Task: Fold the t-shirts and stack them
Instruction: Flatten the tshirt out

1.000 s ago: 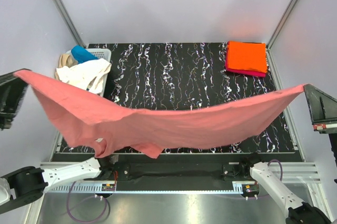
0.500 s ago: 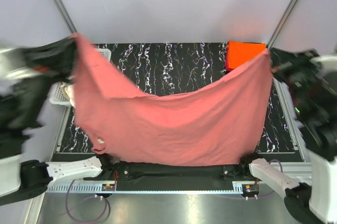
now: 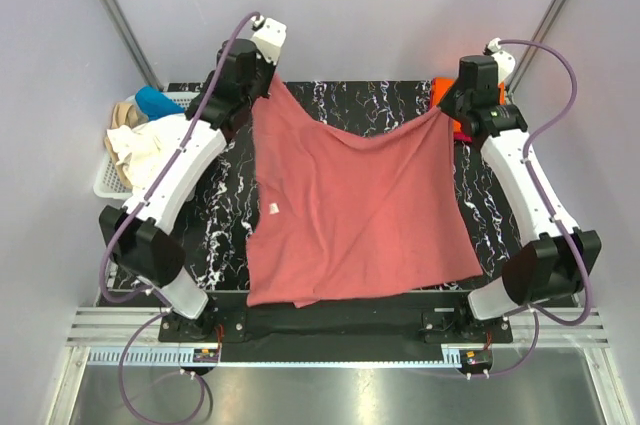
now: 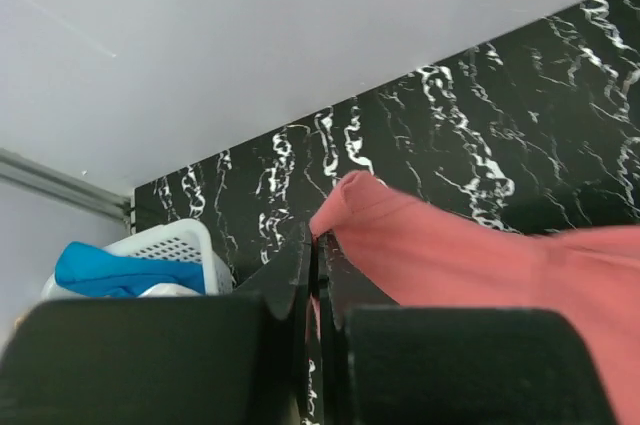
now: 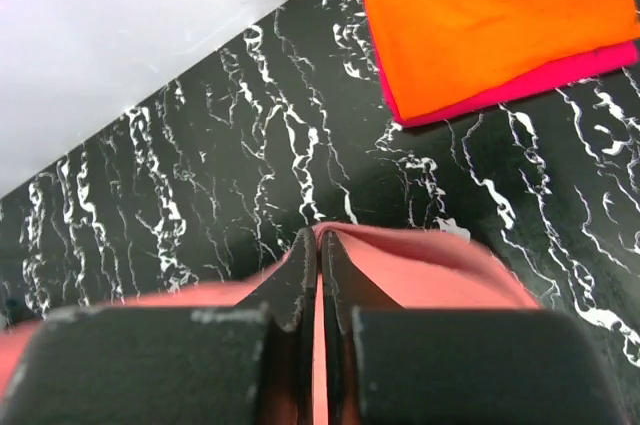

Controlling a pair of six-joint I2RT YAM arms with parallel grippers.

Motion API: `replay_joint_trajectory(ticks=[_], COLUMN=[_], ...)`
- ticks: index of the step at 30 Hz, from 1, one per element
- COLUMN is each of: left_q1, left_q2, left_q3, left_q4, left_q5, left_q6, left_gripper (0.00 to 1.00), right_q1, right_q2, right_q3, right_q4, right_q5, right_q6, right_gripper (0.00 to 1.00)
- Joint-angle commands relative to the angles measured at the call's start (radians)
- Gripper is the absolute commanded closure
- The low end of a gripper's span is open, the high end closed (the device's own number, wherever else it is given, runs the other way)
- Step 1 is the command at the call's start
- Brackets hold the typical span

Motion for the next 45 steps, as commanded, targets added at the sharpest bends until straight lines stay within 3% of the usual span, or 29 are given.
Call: replay_joint_trajectory(ticks=[1, 6, 13, 16, 20, 25, 31, 35, 40, 45], left_q1=[0.009, 0.006, 0.008, 0.006, 0.006, 0.008, 0.006, 0.006, 0.006, 0.009], left_q2=[-0.082, -0.209, -0.58, -0.701, -0.812, -0.922, -0.904, -0.777, -0.585, -0.424], left_q3=[0.153, 0.189, -0.044, -0.072, -0.057, 0.015, 0.139, 0.282, 0.345, 0.235], left_q4=[0.144, 0.115, 0.149, 0.147, 0.106, 0.083, 0.08, 0.041, 0.031, 0.043], left_q5=[0.024, 0.087, 0.203, 0.234, 0.32, 0.404, 0.498, 0.452, 0.332, 0.26], left_q6=[-0.04, -0.064, -0.113, -0.142, -0.187, -0.249, -0.294, -0.242, -0.138, -0.031], left_gripper=[1.0, 1.0, 1.0, 1.0, 1.0, 1.0, 1.0, 1.0, 1.0, 1.0], right_q1=[-0.019, -0.018, -0.019, -0.019, -0.019, -0.019, -0.021, -0.019, -0.019, -0.018], right_q2=[-0.033, -0.105, -0.397, -0.528, -0.669, -0.775, -0.762, -0.65, -0.458, -0.345], right_q3=[0.133, 0.232, 0.17, 0.127, 0.107, 0.194, 0.297, 0.364, 0.418, 0.268], right_q4=[0.11, -0.013, -0.14, -0.157, -0.186, -0.274, -0.288, -0.243, -0.176, -0.067], right_q5=[-0.104, -0.165, -0.225, -0.274, -0.36, -0.345, -0.346, -0.228, -0.145, -0.147], right_q6=[-0.055, -0.079, -0.076, -0.066, -0.02, 0.026, 0.075, 0.03, -0.02, -0.016], right_gripper=[1.0, 1.0, 1.0, 1.0, 1.0, 1.0, 1.0, 1.0, 1.0, 1.0])
